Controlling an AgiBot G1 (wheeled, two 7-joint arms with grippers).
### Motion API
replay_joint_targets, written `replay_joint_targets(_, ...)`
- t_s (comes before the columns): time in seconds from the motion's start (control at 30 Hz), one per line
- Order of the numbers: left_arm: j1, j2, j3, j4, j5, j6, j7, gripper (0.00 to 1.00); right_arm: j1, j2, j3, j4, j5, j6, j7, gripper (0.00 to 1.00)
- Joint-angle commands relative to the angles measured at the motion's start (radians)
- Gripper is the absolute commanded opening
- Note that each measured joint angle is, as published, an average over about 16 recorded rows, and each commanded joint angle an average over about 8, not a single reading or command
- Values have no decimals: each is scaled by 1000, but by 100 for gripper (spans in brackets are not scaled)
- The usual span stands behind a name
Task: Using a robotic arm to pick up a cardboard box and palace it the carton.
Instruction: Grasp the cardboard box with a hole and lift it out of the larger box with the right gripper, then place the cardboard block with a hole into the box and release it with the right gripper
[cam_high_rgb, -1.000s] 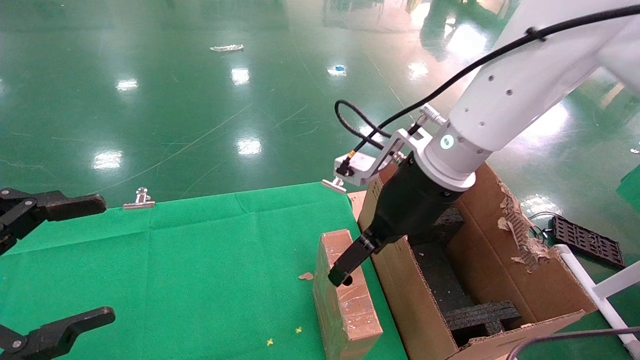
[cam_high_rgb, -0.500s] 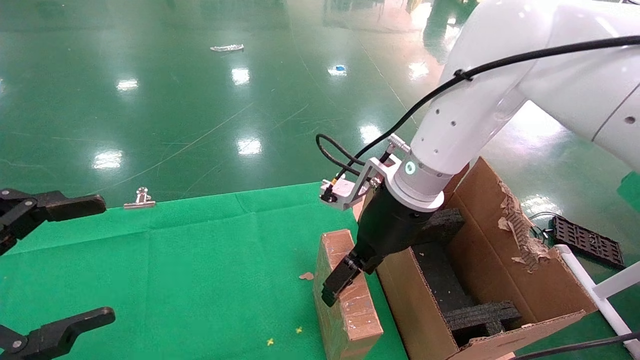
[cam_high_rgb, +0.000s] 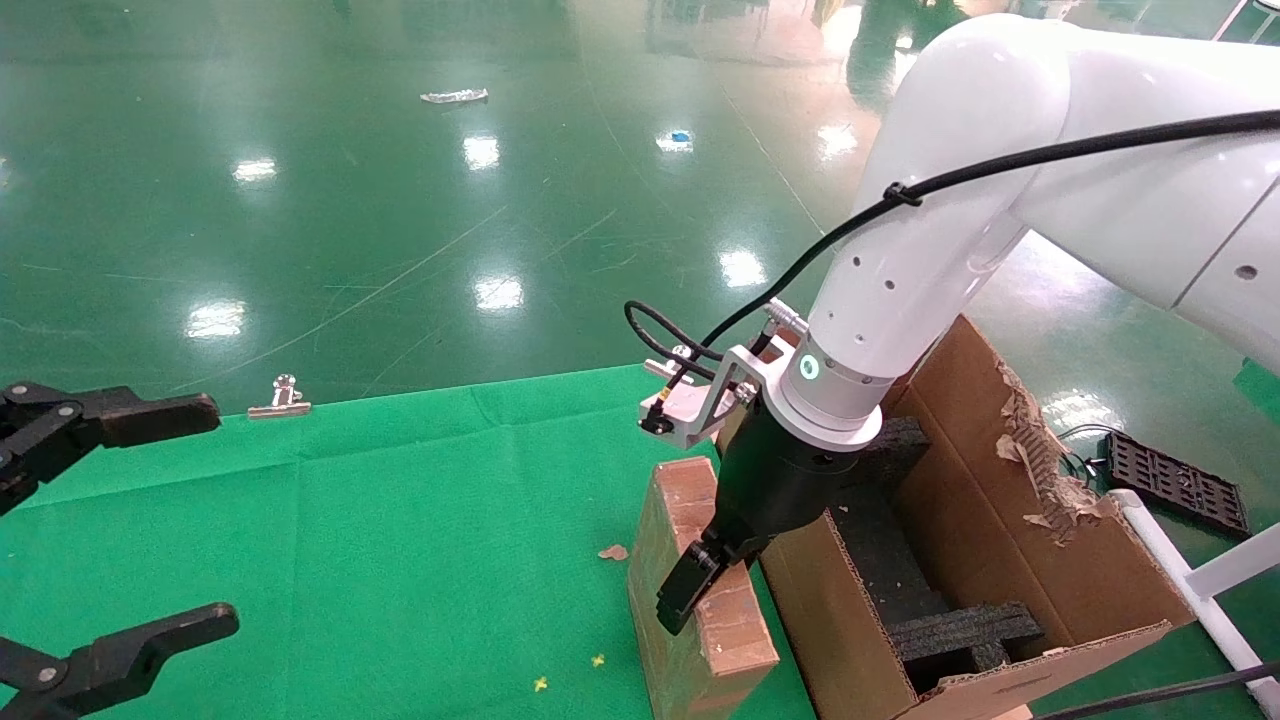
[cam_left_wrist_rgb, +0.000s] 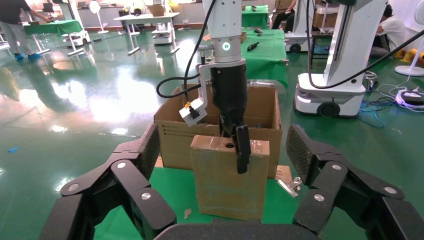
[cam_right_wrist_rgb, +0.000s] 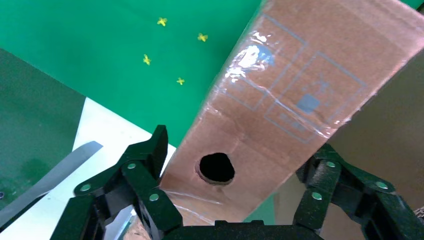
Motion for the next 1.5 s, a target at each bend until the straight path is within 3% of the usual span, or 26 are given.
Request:
replay_joint_targets(0.03,0,0,0,0,0,0,0,0,-1,3,-2,9,-3,3,6,0)
replay_joint_targets(0.57,0,0,1,0,-1,-1,1,0,3,47,4,56,-17,36,-14,0)
replay_joint_targets(0.73,0,-1,2,0,-1,-1,1,0,34,97,37,82,-7,67,-88,0)
replay_joint_targets(0.97,0,-1,2,0,-1,-1,1,0,143,232,126,106,4,140,-238,0)
replay_joint_targets(1.2,-1,-1,2,0,-2,-1,1,0,261,335,174,31,-62,182,-326,0)
replay_joint_targets(1.47,-1,-1,3,0,-2,-1,1,0,313,395,141,-94,-181,149,-346,0)
replay_joint_targets(1.5,-1,-1,3,0,-2,-1,1,4,311,400,134,-108,-190,141,-346,0)
